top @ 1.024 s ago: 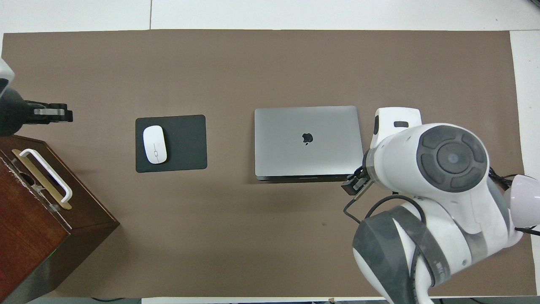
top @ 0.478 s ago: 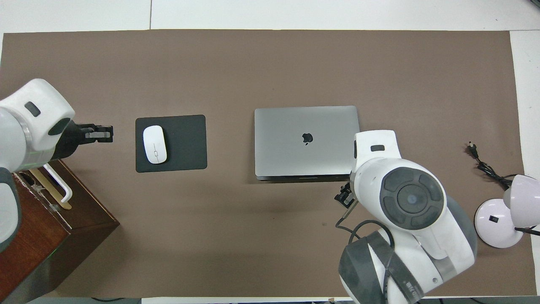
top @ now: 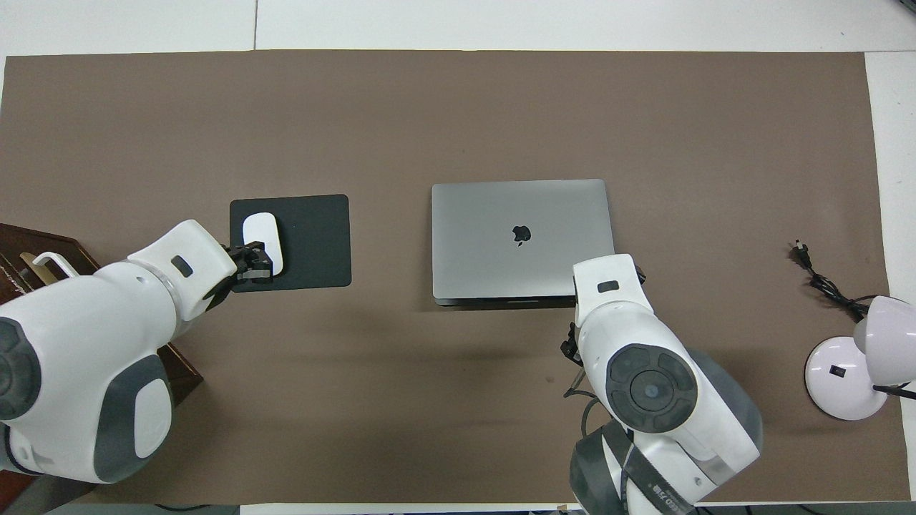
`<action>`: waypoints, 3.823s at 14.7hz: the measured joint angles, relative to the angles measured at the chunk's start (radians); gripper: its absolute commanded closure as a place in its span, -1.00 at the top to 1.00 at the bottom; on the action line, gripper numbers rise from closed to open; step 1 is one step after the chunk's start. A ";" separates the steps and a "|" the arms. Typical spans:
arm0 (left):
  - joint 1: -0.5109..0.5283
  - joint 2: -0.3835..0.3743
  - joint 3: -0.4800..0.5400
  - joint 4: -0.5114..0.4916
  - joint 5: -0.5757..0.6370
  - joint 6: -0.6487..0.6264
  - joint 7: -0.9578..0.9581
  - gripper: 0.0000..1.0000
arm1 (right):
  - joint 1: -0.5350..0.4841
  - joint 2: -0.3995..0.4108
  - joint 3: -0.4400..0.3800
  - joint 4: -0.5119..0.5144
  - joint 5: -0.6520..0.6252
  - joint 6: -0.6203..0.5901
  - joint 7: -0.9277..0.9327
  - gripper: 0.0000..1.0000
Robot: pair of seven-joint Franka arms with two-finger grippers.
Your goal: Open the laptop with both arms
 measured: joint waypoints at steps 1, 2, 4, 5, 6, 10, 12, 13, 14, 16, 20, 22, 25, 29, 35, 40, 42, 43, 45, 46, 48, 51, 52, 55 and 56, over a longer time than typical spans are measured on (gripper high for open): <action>-0.020 0.000 0.000 -0.045 0.000 0.068 0.000 -1.00 | 0.008 0.003 0.000 -0.009 -0.025 0.009 0.019 1.00; -0.042 0.000 -0.001 -0.091 0.000 0.139 0.000 -1.00 | 0.020 0.010 0.000 -0.015 -0.056 0.028 0.048 1.00; -0.086 0.000 -0.001 -0.178 0.000 0.275 0.000 -1.00 | 0.040 0.033 0.000 -0.029 -0.123 0.063 0.120 1.00; -0.107 0.002 0.000 -0.215 0.000 0.333 0.000 -1.00 | 0.044 0.044 0.001 -0.036 -0.151 0.075 0.148 1.00; -0.127 0.005 0.000 -0.242 0.000 0.383 0.000 -1.00 | 0.044 0.052 0.000 -0.042 -0.170 0.085 0.163 1.00; -0.217 0.052 -0.001 -0.294 0.000 0.551 0.000 -1.00 | 0.043 0.085 -0.002 -0.071 -0.256 0.168 0.228 1.00; -0.269 0.101 -0.001 -0.319 0.000 0.650 0.000 -1.00 | 0.043 0.109 -0.001 -0.080 -0.347 0.194 0.323 1.00; -0.295 0.130 -0.001 -0.327 0.000 0.699 0.000 -1.00 | 0.043 0.119 -0.001 -0.082 -0.372 0.198 0.352 1.00; -0.317 0.154 0.000 -0.329 0.000 0.733 0.000 -1.00 | 0.043 0.126 -0.001 -0.082 -0.378 0.199 0.361 1.00; -0.355 0.186 -0.001 -0.329 0.000 0.782 0.000 -1.00 | 0.043 0.136 -0.002 -0.082 -0.378 0.208 0.361 1.00; -0.431 0.252 -0.001 -0.330 0.000 0.862 0.000 -1.00 | 0.039 0.146 -0.005 -0.083 -0.378 0.231 0.361 1.00; -0.446 0.283 0.000 -0.330 0.000 0.882 -0.001 -1.00 | 0.039 0.147 -0.006 -0.083 -0.378 0.232 0.361 1.00; -0.446 0.290 0.001 -0.323 0.000 0.888 -0.001 -1.00 | 0.039 0.160 -0.006 -0.082 -0.378 0.244 0.361 1.00; -0.447 0.313 0.001 -0.272 0.000 0.888 0.000 -1.00 | 0.039 0.169 -0.007 -0.082 -0.378 0.256 0.361 1.00; -0.453 0.357 -0.001 -0.247 0.000 0.888 0.003 -1.00 | 0.031 0.170 -0.008 -0.080 -0.378 0.258 0.361 1.00; -0.474 0.427 0.000 -0.198 0.000 0.889 0.003 -1.00 | 0.023 0.175 -0.009 -0.074 -0.381 0.260 0.361 1.00; -0.474 0.446 0.000 -0.179 0.000 0.889 0.003 -1.00 | 0.020 0.184 -0.009 -0.070 -0.394 0.264 0.361 1.00; -0.474 0.455 0.000 -0.170 0.000 0.889 0.003 -1.00 | 0.020 0.190 -0.009 -0.066 -0.398 0.266 0.361 1.00; -0.474 0.476 0.000 -0.155 0.000 0.889 0.003 -1.00 | 0.020 0.198 -0.009 -0.060 -0.401 0.267 0.361 1.00; -0.474 0.486 0.000 -0.146 0.000 0.889 0.003 -1.00 | 0.020 0.199 -0.009 -0.059 -0.401 0.267 0.361 1.00; -0.474 0.497 0.000 -0.138 0.000 0.890 0.003 -1.00 | 0.020 0.200 -0.009 -0.058 -0.402 0.267 0.361 1.00; -0.474 0.497 0.000 -0.138 0.000 0.890 0.003 -1.00 | 0.020 0.200 -0.009 -0.058 -0.402 0.267 0.361 1.00; -0.474 0.497 0.000 -0.138 0.000 0.890 0.003 -1.00 | 0.020 0.200 -0.009 -0.058 -0.402 0.267 0.361 1.00; -0.474 0.497 0.000 -0.138 0.000 0.890 0.003 -1.00 | 0.020 0.200 -0.009 -0.057 -0.402 0.267 0.361 1.00; -0.474 0.498 0.000 -0.138 0.000 0.890 0.003 -1.00 | 0.020 0.201 -0.009 -0.055 -0.402 0.267 0.361 1.00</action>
